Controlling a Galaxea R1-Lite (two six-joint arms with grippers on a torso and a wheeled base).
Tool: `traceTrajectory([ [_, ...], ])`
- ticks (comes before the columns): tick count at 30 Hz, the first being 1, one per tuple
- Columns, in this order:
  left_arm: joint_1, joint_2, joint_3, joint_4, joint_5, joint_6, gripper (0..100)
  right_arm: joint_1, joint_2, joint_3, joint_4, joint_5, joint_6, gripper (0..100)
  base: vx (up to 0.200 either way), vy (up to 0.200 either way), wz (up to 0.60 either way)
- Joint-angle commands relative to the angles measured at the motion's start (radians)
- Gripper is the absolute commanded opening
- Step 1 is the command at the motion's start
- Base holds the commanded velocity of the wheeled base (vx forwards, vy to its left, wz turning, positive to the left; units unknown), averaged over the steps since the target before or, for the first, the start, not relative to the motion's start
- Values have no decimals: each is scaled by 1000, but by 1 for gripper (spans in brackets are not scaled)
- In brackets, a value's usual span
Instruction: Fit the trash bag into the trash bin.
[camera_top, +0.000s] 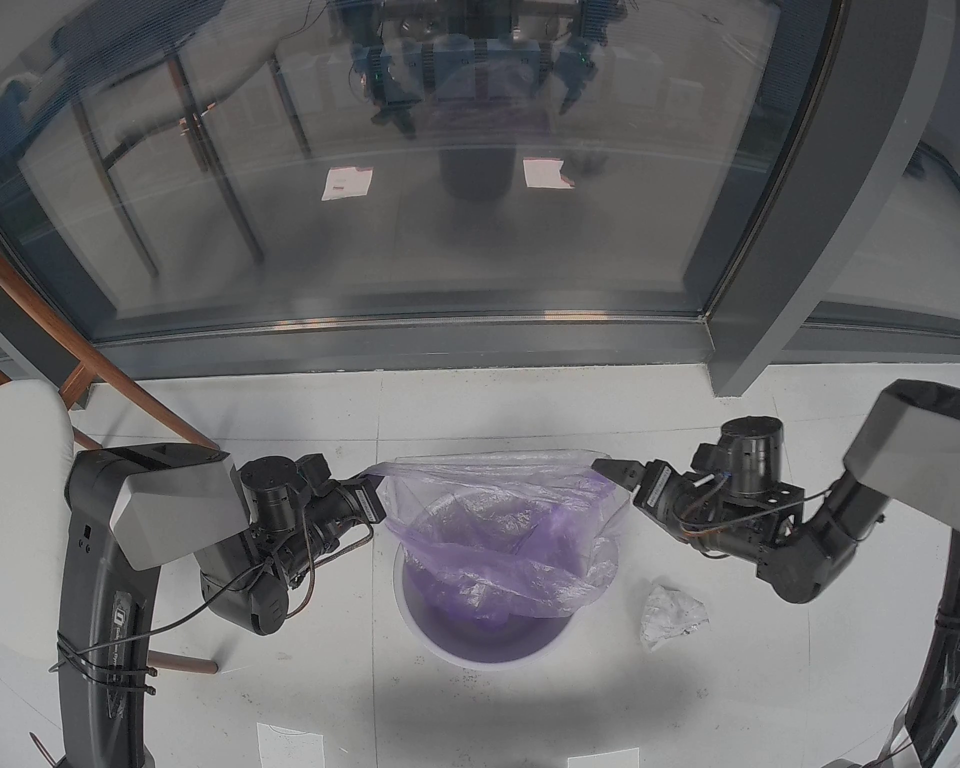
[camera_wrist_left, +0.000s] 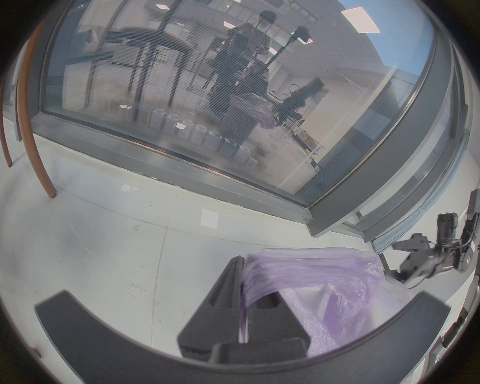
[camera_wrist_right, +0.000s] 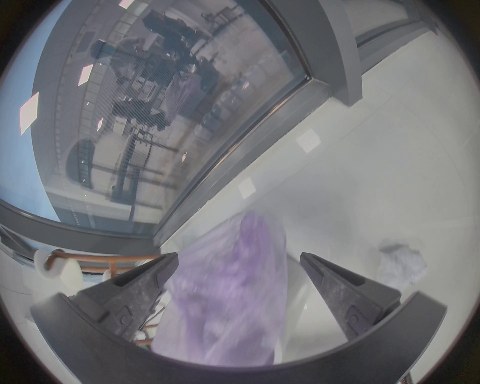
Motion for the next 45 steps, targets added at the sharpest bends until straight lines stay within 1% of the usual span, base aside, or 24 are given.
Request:
traceTrajectory([
  [1, -3, -2, 13, -2, 0, -1, 0, 75, -244, 214, 95, 75, 14, 100, 0, 0, 0],
  [4, -3, -3, 12, 0, -1, -1, 0, 103, -240, 223, 109, 72, 17, 100, 0, 0, 0],
  [7, -4, -3, 9, 0, -1, -1, 0, 157, -195, 214, 101, 65, 22, 100, 0, 0, 0],
  [11, -3, -3, 10, 0, -1, -1, 0, 195, -95, 160, 95, 35, 22, 100, 0, 0, 0],
  [13, -3, -3, 10, -2, -1, -1, 0, 216, -43, 113, 95, -7, 23, 100, 0, 0, 0],
  [14, -3, -3, 10, -2, -1, -1, 0, 216, -43, 113, 95, -7, 23, 0, 0, 0, 0],
  [20, -4, -3, 6, 0, -1, -1, 0, 223, 53, 24, 95, -28, 23, 0, 0, 0, 0],
  [25, -3, -3, 12, -2, 0, -1, 0, 227, 47, 21, 105, -34, 23, 0, 0, 0, 0],
  [27, -3, -3, 15, -2, 0, -1, 0, 262, 23, 79, 105, -43, 23, 0, 0, 0, 0],
  [28, -3, -3, 15, -2, 0, -1, 0, 262, 23, 79, 105, -43, 23, 0, 0, 0, 0],
  [29, -3, -3, 18, -2, -1, -1, 0, 338, -2, 157, 93, -48, 22, 0, 0, 0, 0],
  [30, -3, -3, 18, -2, -1, -1, 0, 338, -2, 157, 93, -48, 22, 0, 0, 0, 0],
  [31, -1, -5, 29, -2, -1, 1, 0, 387, -5, 193, 93, -51, 18, 0, 0, 0, 0],
  [34, -1, -5, 41, 0, -3, 2, 0, 413, 3, 205, 93, -63, 14, 0, 0, 0, 0],
  [38, 0, -16, 69, 0, -8, 2, 0, 476, 13, 191, 93, -77, 8, 0, 0, 0, 0],
  [40, 3, -37, 86, 1, -8, 2, 0, 497, 27, 180, 93, -77, -17, 0, 0, 0, 0],
  [43, 8, -63, 124, 29, -9, 2, 0, 508, 46, 186, 96, -80, -87, 0, 0, 0, 0],
  [45, 11, -103, 159, 56, -9, 4, 0, 509, 64, 190, 95, -97, -169, 0, 0, 0, 0],
])
